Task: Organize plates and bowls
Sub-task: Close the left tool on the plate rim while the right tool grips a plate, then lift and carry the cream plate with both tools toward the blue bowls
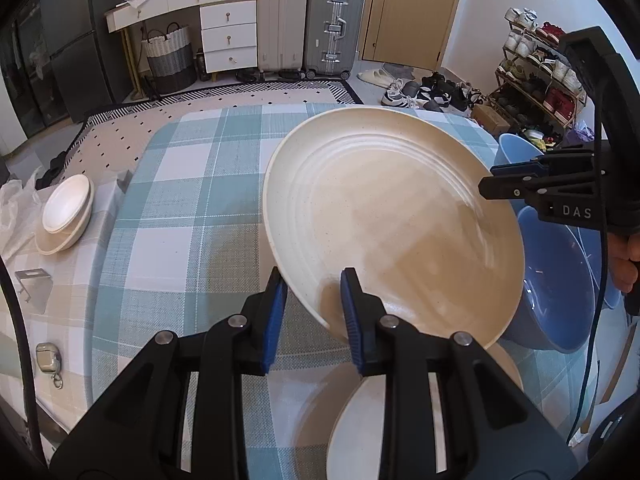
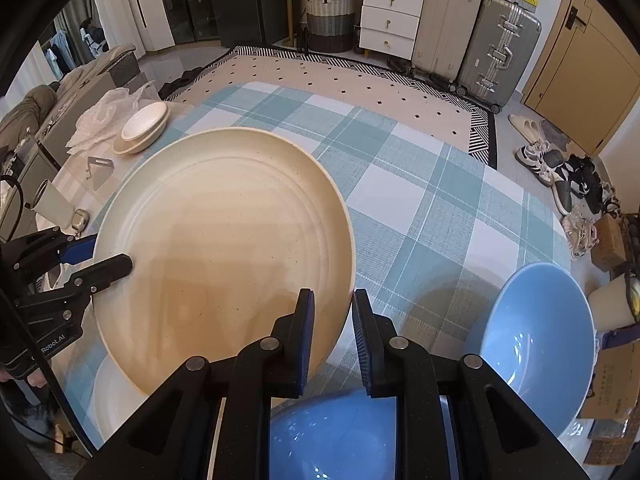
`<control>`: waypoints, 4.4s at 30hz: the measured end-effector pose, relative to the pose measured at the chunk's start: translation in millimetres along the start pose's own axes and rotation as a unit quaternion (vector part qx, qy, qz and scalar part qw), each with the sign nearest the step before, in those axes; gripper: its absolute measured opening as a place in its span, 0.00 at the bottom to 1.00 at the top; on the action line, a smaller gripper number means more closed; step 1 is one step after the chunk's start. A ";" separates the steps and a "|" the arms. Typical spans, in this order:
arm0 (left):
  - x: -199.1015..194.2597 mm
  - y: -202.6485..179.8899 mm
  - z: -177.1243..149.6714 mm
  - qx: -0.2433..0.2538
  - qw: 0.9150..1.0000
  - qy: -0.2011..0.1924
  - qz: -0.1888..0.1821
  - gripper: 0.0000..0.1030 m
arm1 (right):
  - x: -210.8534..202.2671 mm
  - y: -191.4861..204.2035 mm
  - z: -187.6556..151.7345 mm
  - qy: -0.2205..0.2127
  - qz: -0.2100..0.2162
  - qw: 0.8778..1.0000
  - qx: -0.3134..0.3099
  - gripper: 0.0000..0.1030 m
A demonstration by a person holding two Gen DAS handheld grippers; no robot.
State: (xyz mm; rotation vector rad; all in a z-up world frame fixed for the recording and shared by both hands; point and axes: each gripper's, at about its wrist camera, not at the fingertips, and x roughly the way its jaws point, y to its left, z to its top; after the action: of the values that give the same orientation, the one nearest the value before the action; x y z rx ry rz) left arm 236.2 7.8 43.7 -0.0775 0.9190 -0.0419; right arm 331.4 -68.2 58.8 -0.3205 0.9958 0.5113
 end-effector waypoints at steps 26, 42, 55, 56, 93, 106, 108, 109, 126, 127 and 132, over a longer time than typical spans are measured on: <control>-77.7 -14.4 -42.0 0.014 1.000 -0.019 0.011 0.24 | -68.9 36.1 -52.1 -0.056 0.019 0.998 0.010 0.19; -105.4 -21.6 -69.3 0.029 0.999 -0.027 0.018 0.24 | -92.2 55.0 -93.3 -0.077 0.029 0.996 0.029 0.19; -119.8 -20.0 -83.0 0.038 0.998 -0.033 0.025 0.24 | -92.3 70.3 -126.4 -0.078 0.051 0.994 0.054 0.19; -121.0 -20.1 -84.5 0.040 0.998 -0.034 0.025 0.24 | -92.3 71.0 -128.5 -0.078 0.051 0.994 0.056 0.19; -83.2 -40.7 -139.5 0.066 0.997 0.004 0.024 0.24 | -73.0 72.2 -205.1 -0.070 0.078 0.987 0.122 0.19; -63.7 -46.2 -148.4 0.072 0.997 0.019 0.025 0.24 | -59.7 70.4 -220.3 -0.058 0.080 0.986 0.136 0.19; -60.3 -47.2 -148.6 0.076 0.997 0.020 0.027 0.25 | -58.1 71.2 -221.5 -0.056 0.077 0.986 0.134 0.19; -59.4 -47.8 -149.2 0.077 0.996 0.021 0.028 0.25 | -57.3 71.4 -221.8 -0.055 0.076 0.986 0.135 0.19; -36.9 -49.0 -155.3 0.081 0.995 0.040 0.034 0.25 | -44.8 75.5 -221.5 -0.044 0.061 0.988 0.134 0.19; -36.6 -48.9 -156.1 0.082 0.995 0.040 0.035 0.25 | -44.3 76.1 -221.6 -0.043 0.060 0.988 0.134 0.19; -33.2 -49.3 -156.9 0.085 0.995 0.042 0.038 0.25 | -43.1 77.3 -223.0 -0.042 0.059 0.988 0.134 0.19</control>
State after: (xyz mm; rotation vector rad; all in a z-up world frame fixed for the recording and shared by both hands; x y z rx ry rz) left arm 91.1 -46.8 -20.6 0.1172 0.9984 -0.0528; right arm 111.3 -121.8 -20.3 0.0007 0.9916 0.4861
